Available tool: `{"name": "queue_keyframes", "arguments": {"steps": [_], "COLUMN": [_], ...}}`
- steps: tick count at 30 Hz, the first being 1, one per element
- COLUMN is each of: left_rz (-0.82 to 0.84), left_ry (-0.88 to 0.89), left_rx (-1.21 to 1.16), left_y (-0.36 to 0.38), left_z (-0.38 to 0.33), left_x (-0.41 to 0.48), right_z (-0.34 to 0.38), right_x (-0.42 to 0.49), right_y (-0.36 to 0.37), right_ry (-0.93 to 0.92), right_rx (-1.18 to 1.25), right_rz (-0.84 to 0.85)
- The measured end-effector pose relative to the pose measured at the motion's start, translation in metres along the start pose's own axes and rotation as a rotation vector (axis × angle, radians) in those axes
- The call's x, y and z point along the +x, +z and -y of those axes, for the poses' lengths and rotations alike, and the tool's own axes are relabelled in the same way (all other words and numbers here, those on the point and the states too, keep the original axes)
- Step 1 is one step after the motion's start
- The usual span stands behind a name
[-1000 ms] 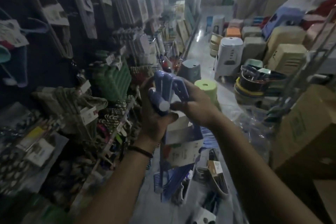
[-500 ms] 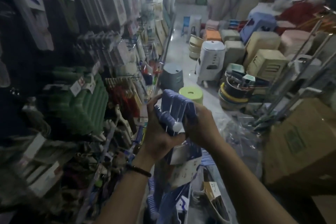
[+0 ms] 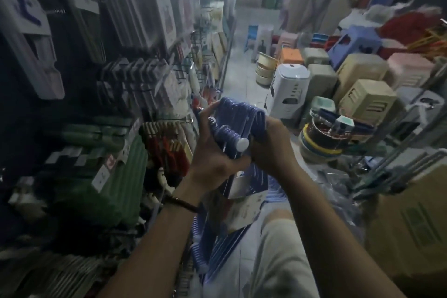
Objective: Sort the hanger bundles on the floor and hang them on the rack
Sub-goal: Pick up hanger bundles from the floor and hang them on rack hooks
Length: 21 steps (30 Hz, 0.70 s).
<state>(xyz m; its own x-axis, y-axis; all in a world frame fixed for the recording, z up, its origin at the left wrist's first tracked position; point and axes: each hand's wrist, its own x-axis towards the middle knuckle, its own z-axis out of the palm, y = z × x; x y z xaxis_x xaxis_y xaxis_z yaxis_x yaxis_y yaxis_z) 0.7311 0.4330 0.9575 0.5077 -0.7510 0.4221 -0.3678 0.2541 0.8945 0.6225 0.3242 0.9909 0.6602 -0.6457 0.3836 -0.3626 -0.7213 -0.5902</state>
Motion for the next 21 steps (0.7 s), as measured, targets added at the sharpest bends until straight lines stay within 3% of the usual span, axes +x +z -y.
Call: {"name": "queue_keyframes", "arguments": {"steps": [8, 15, 21], "left_rz": [-0.095, -0.418, -0.659], "left_ry": [-0.083, -0.068, -0.036], "left_rx": [-0.002, 0.083, 0.195], "left_y": [-0.039, -0.051, -0.075], "left_z": [0.030, 0.035, -0.012], "left_x": [0.108, 0.245, 0.304], "right_z": [-0.015, -0.019, 0.033], "right_x": [0.147, 0.336, 0.434], "right_y": [0.032, 0.034, 0.015], "right_ry": [-0.147, -0.385, -0.578], "right_rx": [0.015, 0.278, 0.455], "right_rz": [0.212, 0.477, 0.691]}}
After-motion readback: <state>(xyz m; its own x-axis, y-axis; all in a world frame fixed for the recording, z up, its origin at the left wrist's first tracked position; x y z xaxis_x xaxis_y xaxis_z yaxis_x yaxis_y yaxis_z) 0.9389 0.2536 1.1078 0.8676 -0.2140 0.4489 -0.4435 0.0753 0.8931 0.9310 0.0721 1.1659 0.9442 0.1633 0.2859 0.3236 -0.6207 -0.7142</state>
